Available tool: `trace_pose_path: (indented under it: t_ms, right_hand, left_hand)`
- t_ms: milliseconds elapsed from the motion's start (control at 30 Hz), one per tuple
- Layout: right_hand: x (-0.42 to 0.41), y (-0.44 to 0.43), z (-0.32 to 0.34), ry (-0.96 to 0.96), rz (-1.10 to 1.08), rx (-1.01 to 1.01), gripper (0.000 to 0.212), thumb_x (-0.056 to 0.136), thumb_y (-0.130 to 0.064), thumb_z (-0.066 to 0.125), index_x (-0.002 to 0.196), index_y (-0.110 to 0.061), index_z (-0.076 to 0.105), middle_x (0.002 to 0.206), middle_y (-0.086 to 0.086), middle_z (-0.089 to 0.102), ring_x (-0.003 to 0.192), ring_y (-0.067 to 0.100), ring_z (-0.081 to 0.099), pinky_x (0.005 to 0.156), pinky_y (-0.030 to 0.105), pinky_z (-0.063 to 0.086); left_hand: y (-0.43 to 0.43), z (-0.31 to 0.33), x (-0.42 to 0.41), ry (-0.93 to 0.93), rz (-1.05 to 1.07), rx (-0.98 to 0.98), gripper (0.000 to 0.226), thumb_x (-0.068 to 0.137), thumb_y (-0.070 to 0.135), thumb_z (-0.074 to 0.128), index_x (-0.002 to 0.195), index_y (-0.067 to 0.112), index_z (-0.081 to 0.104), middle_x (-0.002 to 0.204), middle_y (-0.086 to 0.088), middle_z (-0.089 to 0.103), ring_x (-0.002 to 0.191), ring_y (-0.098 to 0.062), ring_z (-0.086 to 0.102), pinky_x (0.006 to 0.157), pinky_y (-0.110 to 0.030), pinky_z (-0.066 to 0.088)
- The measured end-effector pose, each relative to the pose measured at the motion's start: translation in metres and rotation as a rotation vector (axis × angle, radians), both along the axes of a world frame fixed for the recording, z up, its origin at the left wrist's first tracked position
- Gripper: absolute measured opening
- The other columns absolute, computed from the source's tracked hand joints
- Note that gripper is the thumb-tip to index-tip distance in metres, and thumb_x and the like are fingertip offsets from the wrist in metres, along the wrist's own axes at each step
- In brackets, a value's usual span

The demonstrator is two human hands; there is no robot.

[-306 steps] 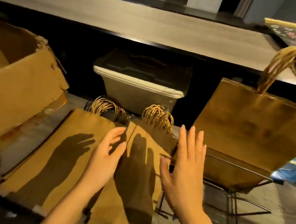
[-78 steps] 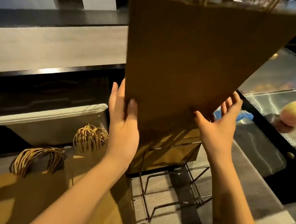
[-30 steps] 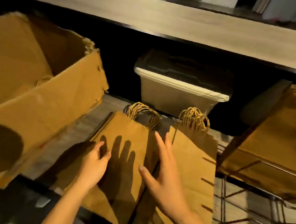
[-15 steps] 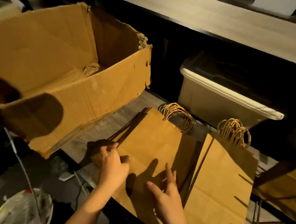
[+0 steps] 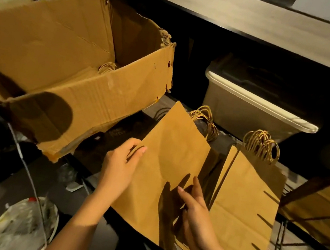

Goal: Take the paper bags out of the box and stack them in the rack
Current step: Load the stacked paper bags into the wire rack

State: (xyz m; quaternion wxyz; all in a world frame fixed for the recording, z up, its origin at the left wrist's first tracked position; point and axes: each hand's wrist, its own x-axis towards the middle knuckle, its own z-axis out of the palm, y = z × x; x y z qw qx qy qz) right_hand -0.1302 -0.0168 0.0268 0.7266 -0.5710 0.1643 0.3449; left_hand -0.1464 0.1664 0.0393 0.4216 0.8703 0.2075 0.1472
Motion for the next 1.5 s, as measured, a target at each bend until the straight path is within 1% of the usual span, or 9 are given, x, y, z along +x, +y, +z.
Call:
trace_pose_path:
  t_ms: [367,567,633,733,833,900,1067,1367,1500]
  right_hand:
    - [0.004,-0.012,0.026,-0.027,-0.053,0.266,0.05,0.082,-0.024,0.062,0.124,-0.041,0.042,0.106,-0.005,0.069,0.083,0.011,0.072,0.059,0.026,0.057]
    - [0.007,-0.027,0.059,-0.296,-0.069,0.222,0.034,0.086,-0.029,0.054,0.116,-0.045,0.051,0.113,-0.012,0.069,0.104,0.011,0.066,0.09,0.032,0.052]
    - [0.011,-0.039,0.07,-0.428,-0.096,0.143,0.034,0.082,-0.032,0.053,0.113,-0.047,0.052,0.114,-0.015,0.068,0.103,0.007,0.065,0.086,0.024,0.054]
    - [0.018,-0.064,0.084,-0.564,-0.162,0.059,0.033,0.081,-0.033,0.05,0.109,-0.049,0.051,0.104,-0.02,0.069,0.094,0.003,0.067,0.073,0.016,0.054]
    - [0.022,-0.092,0.092,-0.625,-0.264,-0.009,0.03,0.082,-0.033,0.049,0.109,-0.042,0.054,0.097,-0.017,0.072,0.088,0.003,0.068,0.068,0.015,0.054]
    - [0.025,-0.114,0.095,-0.656,-0.369,-0.068,0.026,0.083,-0.034,0.049,0.107,-0.038,0.057,0.096,-0.014,0.072,0.088,0.005,0.068,0.071,0.017,0.055]
    - [0.035,-0.172,0.11,-0.884,-0.652,-0.288,0.013,0.092,-0.027,0.049,0.102,-0.031,0.057,0.089,-0.013,0.07,0.082,0.003,0.066,0.066,0.017,0.053]
    - [0.061,-0.263,0.149,-1.333,-1.031,-0.781,0.039,0.097,-0.012,0.05,0.129,-0.005,0.028,0.12,0.005,0.048,0.112,0.008,0.052,0.098,0.027,0.043]
    - [0.077,-0.283,0.149,-1.294,-1.268,-0.729,0.055,0.09,-0.006,0.052,0.136,-0.002,0.023,0.139,0.022,0.037,0.129,0.029,0.04,0.11,0.042,0.034]
  left_hand:
    - [0.027,0.03,-0.036,-0.266,0.221,-0.46,0.025,0.095,0.026,0.051,0.078,0.039,0.065,0.089,0.004,0.069,0.083,-0.009,0.064,0.075,-0.028,0.048]
    - [0.003,0.038,-0.034,-0.234,0.236,-0.528,0.027,0.099,0.029,0.041,0.084,0.034,0.063,0.082,0.018,0.069,0.083,0.001,0.062,0.081,-0.028,0.047]
    - [-0.01,0.045,-0.026,-0.189,0.198,-0.555,0.026,0.099,0.032,0.038,0.084,0.037,0.058,0.079,0.024,0.066,0.079,0.011,0.06,0.08,-0.022,0.043]
    - [-0.029,0.053,-0.011,-0.075,0.098,-0.63,0.018,0.097,0.036,0.037,0.108,0.039,0.051,0.094,0.029,0.054,0.097,0.01,0.052,0.092,-0.02,0.037]
    - [-0.047,0.059,0.008,0.026,-0.043,-0.677,0.06,0.086,0.052,0.042,0.141,0.029,0.039,0.129,0.016,0.05,0.123,-0.007,0.044,0.108,-0.033,0.033]
    - [-0.066,0.069,0.024,0.056,-0.163,-0.735,0.07,0.072,0.059,0.048,0.137,0.034,0.042,0.127,0.016,0.052,0.119,-0.007,0.049,0.106,-0.034,0.037]
    - [-0.128,0.105,0.067,0.007,-0.584,-0.75,0.027,0.078,0.041,0.051,0.105,0.046,0.055,0.102,0.023,0.068,0.096,0.002,0.064,0.075,-0.018,0.052]
    - [-0.247,0.145,0.122,-0.268,-0.938,-0.454,0.05,0.094,0.021,0.052,0.136,0.034,0.028,0.12,0.025,0.05,0.109,0.012,0.05,0.082,-0.001,0.043]
    - [-0.286,0.147,0.13,-0.282,-1.001,-0.487,0.046,0.098,0.014,0.045,0.129,0.039,0.022,0.133,0.015,0.042,0.124,0.003,0.041,0.106,-0.02,0.036]
